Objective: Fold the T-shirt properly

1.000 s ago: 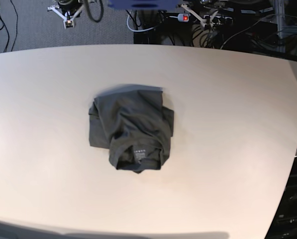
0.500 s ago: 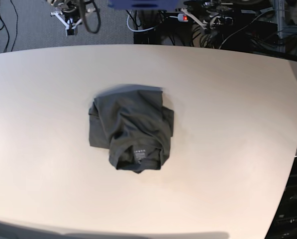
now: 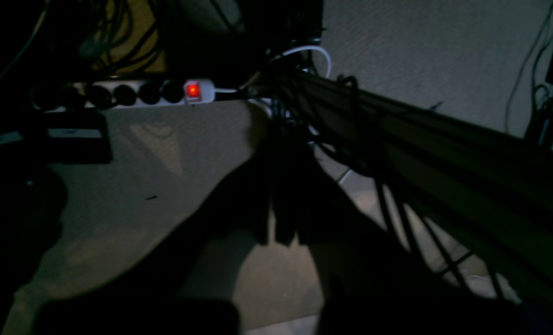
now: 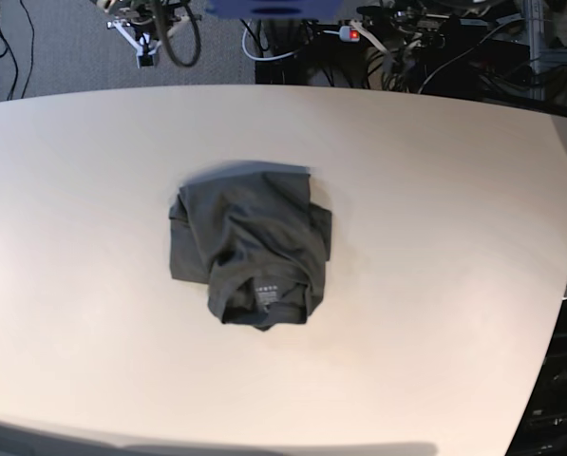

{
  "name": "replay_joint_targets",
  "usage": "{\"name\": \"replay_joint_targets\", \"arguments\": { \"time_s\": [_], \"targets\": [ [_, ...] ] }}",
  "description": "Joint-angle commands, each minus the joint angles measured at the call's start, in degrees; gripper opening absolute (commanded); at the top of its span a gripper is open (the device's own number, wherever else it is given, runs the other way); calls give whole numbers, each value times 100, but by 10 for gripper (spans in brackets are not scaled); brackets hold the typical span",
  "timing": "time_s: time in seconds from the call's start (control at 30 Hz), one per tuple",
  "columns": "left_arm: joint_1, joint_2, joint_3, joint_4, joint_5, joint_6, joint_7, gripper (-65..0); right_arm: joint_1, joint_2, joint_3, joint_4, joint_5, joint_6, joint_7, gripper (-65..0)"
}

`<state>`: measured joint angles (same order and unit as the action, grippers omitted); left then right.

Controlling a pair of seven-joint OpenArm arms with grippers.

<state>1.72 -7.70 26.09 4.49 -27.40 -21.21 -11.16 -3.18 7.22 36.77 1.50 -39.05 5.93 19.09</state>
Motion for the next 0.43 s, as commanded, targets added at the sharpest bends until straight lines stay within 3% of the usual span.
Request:
{"name": "replay_joint_targets", "arguments": {
  "time_s": [0.0, 0.4],
  "targets": [
    [0, -16, 7, -14, 10, -37, -23, -624, -20, 64, 2, 22, -3, 9, 91, -634],
    [-9, -16, 16, -14, 10, -37, -31, -623, -20, 126, 2, 22, -12, 18, 126, -634]
  ]
}}
